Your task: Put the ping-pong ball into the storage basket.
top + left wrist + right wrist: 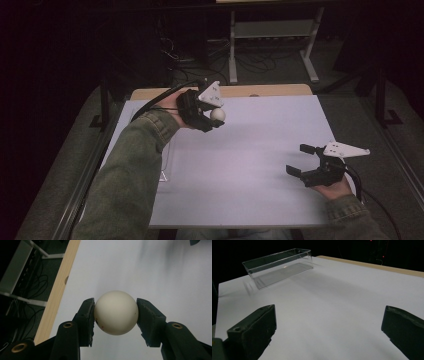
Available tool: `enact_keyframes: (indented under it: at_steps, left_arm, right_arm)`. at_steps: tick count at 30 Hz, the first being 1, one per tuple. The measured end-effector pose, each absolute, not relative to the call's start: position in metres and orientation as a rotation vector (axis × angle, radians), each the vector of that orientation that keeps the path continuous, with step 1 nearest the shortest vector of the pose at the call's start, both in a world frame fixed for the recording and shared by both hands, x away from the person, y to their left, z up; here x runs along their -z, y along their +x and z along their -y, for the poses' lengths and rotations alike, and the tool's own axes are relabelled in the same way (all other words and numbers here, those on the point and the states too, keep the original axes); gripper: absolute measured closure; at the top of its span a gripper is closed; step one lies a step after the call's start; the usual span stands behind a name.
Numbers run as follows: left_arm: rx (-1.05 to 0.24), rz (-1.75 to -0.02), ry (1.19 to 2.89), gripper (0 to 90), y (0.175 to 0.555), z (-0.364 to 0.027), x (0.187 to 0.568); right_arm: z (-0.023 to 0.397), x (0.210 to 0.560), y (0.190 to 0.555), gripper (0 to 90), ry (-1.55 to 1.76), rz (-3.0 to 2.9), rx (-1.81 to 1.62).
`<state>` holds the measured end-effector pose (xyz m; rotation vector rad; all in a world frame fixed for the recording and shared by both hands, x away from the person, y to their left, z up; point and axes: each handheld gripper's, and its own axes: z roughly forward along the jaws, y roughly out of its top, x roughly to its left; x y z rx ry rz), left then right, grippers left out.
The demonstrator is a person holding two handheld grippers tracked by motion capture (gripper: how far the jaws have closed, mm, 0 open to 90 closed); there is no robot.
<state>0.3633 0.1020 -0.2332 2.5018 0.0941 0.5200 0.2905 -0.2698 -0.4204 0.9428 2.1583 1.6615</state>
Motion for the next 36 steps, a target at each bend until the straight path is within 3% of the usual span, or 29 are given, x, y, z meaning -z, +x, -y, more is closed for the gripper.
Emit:
enact_keyframes:
  at_steps: [36]
  left_arm:
    - [-0.539,-0.231,2.567,50.6,0.358,-0.167,0.251]
  right_arm:
    - [0.269,0.421,0.291,0.0,0.943,-2.169,-1.655]
